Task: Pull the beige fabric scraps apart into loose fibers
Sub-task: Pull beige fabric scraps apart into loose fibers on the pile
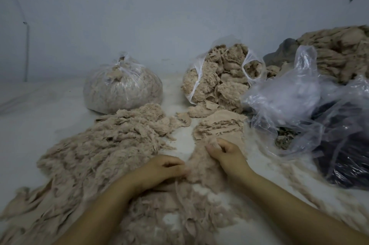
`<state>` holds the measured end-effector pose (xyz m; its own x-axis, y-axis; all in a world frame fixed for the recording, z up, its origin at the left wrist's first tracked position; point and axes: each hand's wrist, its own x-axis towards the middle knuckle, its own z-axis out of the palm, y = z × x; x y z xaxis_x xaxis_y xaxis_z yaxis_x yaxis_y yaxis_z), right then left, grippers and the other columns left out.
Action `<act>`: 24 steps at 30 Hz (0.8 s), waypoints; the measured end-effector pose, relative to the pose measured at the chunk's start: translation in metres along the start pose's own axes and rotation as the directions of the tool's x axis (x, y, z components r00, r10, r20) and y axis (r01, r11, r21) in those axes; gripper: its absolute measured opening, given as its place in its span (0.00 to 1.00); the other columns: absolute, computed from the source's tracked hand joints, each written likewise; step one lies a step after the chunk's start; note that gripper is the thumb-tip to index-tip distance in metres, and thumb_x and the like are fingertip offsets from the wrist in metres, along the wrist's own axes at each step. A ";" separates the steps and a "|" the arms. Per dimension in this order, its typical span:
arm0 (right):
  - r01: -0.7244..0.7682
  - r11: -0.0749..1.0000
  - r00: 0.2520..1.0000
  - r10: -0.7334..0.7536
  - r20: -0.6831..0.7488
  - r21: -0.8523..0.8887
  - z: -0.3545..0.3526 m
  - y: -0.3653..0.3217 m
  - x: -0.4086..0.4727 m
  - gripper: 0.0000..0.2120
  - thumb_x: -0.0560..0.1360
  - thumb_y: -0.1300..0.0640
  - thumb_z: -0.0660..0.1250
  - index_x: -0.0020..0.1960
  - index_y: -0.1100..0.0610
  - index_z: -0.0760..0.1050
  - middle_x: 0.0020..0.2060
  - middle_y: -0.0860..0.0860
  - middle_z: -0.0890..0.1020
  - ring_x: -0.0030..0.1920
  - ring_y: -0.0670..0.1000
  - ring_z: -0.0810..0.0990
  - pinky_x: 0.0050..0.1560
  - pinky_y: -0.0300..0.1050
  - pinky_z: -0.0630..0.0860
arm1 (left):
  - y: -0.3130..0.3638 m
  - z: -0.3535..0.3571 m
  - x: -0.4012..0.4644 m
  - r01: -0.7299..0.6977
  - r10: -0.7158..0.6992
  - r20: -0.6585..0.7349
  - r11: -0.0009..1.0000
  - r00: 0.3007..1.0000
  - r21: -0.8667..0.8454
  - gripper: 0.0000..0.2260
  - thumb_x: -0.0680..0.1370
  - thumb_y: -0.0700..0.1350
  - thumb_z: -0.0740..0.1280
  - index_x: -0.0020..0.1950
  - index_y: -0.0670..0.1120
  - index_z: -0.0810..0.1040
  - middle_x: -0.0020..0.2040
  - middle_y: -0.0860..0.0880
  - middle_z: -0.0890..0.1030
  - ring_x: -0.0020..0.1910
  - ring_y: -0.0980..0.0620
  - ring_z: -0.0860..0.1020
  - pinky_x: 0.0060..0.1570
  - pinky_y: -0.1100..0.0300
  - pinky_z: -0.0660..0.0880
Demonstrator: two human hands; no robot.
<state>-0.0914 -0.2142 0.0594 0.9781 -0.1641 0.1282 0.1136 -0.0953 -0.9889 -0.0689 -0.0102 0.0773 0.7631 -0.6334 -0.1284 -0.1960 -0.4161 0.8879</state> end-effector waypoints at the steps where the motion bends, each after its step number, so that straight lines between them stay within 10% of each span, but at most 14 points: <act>1: 0.018 0.999 0.999 -0.017 -0.032 0.033 0.003 -0.002 0.006 0.16 0.78 0.60 0.65 0.34 0.59 0.65 0.27 0.54 0.67 0.30 0.51 0.66 0.34 0.42 0.66 | 0.003 0.006 0.005 -0.014 0.015 -0.043 1.000 0.999 0.017 0.08 0.76 0.48 0.68 0.42 0.44 0.80 0.33 0.54 0.78 0.34 0.58 0.75 0.37 0.66 0.70; 5: 0.121 0.992 0.981 -0.114 -0.157 0.034 0.007 0.006 0.015 0.16 0.79 0.61 0.63 0.33 0.58 0.66 0.21 0.44 0.72 0.23 0.40 0.70 0.26 0.29 0.66 | -0.004 0.025 0.022 -0.105 0.088 -0.322 0.994 0.943 -0.034 0.16 0.79 0.41 0.64 0.31 0.46 0.68 0.26 0.53 0.69 0.27 0.57 0.66 0.32 0.62 0.63; 10: 0.070 0.938 0.957 0.033 -0.288 0.340 -0.012 0.017 0.019 0.10 0.79 0.59 0.63 0.40 0.60 0.74 0.27 0.51 0.79 0.25 0.47 0.77 0.24 0.38 0.73 | -0.025 0.013 0.024 -0.106 -0.035 -0.607 0.975 0.794 -0.195 0.16 0.80 0.38 0.61 0.31 0.46 0.71 0.27 0.53 0.72 0.27 0.58 0.70 0.28 0.68 0.65; 13: 0.133 0.991 0.948 -0.121 -0.295 0.020 -0.011 0.018 0.018 0.13 0.78 0.57 0.64 0.36 0.56 0.71 0.26 0.45 0.74 0.28 0.44 0.72 0.30 0.37 0.70 | -0.018 0.010 0.024 -0.016 0.060 -0.498 0.996 0.865 0.091 0.15 0.79 0.50 0.63 0.33 0.46 0.72 0.32 0.51 0.74 0.32 0.58 0.72 0.37 0.64 0.68; 16: 0.266 0.893 0.940 -0.324 -0.108 -0.364 0.009 0.015 0.007 0.04 0.78 0.56 0.65 0.46 0.47 0.75 0.32 0.40 0.77 0.34 0.40 0.76 0.37 0.31 0.69 | 0.002 0.021 0.026 -0.002 -0.081 -0.364 0.975 0.928 -0.222 0.20 0.69 0.64 0.66 0.38 0.46 0.80 0.40 0.49 0.82 0.40 0.51 0.80 0.46 0.60 0.74; 21: 0.390 0.848 0.912 -0.304 0.275 -0.358 0.025 0.017 -0.012 0.25 0.79 0.56 0.62 0.72 0.41 0.58 0.53 0.35 0.76 0.49 0.34 0.78 0.48 0.26 0.72 | 0.019 0.036 0.041 -0.097 -0.250 -0.336 0.656 0.908 -0.749 0.08 0.78 0.38 0.64 0.44 0.39 0.82 0.41 0.39 0.83 0.38 0.45 0.83 0.37 0.54 0.81; 24: 0.383 0.894 0.923 -0.376 0.076 -0.231 0.016 0.019 -0.013 0.17 0.79 0.58 0.63 0.63 0.41 0.67 0.43 0.42 0.84 0.41 0.42 0.83 0.41 0.35 0.77 | 0.013 0.028 0.045 -0.177 -0.318 -0.332 0.431 0.888 -0.885 0.13 0.81 0.43 0.58 0.53 0.36 0.79 0.45 0.37 0.83 0.39 0.42 0.82 0.37 0.52 0.80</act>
<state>-0.0995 -0.1985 0.0382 0.8737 -0.0412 0.4846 0.4360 -0.3751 -0.8180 -0.0544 -0.0625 0.0707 0.9446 -0.2132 -0.2497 0.3256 0.5103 0.7960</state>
